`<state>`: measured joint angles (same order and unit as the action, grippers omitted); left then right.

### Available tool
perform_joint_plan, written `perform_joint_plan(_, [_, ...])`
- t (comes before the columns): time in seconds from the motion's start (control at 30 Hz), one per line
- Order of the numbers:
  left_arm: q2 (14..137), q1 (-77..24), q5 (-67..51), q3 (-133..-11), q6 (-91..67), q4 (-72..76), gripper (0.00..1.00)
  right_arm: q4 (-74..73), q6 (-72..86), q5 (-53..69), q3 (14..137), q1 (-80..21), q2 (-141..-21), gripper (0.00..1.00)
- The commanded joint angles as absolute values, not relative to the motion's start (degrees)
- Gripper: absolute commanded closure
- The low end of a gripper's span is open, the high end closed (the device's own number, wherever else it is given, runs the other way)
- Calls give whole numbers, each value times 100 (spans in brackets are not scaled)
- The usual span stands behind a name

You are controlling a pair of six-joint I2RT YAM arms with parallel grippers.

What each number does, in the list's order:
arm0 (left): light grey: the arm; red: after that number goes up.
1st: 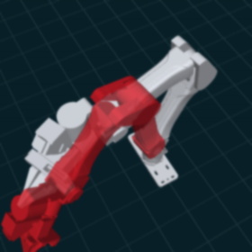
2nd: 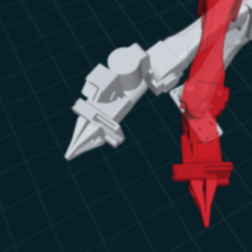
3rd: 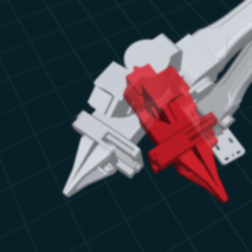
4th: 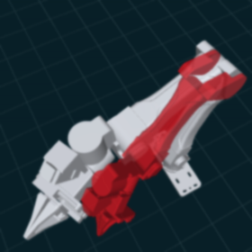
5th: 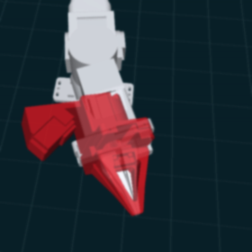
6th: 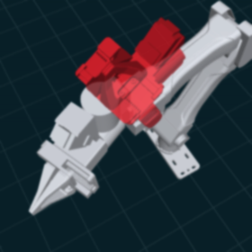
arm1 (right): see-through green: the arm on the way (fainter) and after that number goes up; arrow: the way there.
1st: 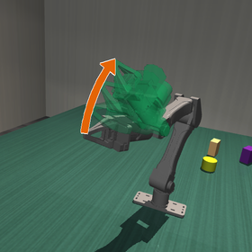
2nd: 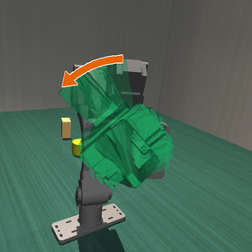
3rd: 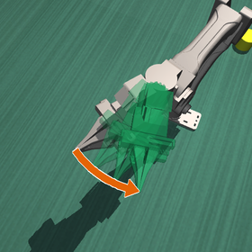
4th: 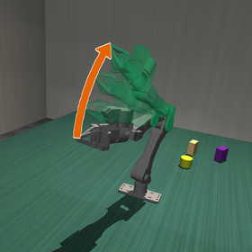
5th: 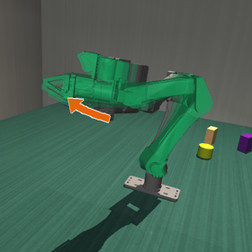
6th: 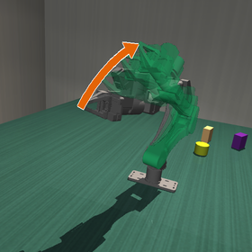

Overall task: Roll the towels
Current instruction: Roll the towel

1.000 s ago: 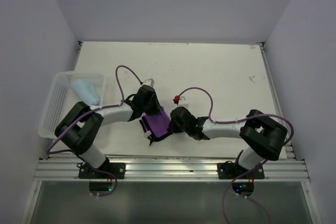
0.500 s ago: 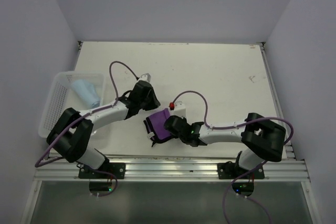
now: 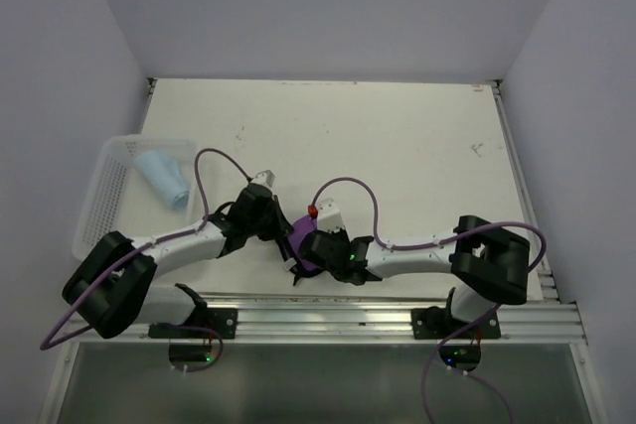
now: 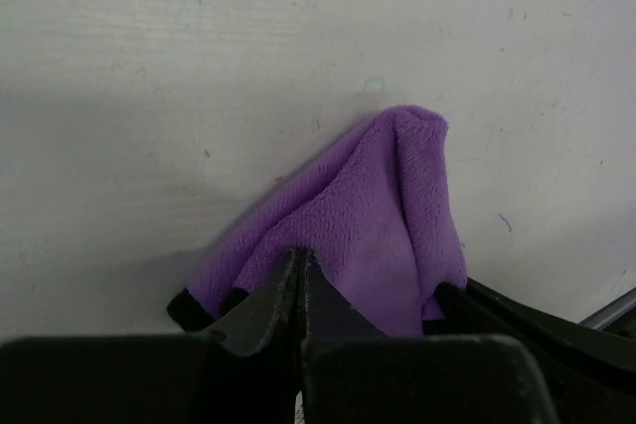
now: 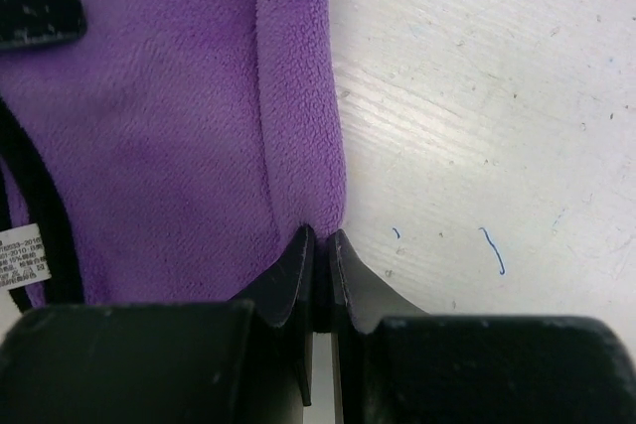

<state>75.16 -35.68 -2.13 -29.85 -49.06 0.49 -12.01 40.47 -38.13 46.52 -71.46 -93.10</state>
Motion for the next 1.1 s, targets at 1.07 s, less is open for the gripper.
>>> perform_joint_plan(1.07, [8332, -3762, 378, -3015, -4817, 624, 100, -3734, 3410, -5607, 6538, -8138, -10985, 100])
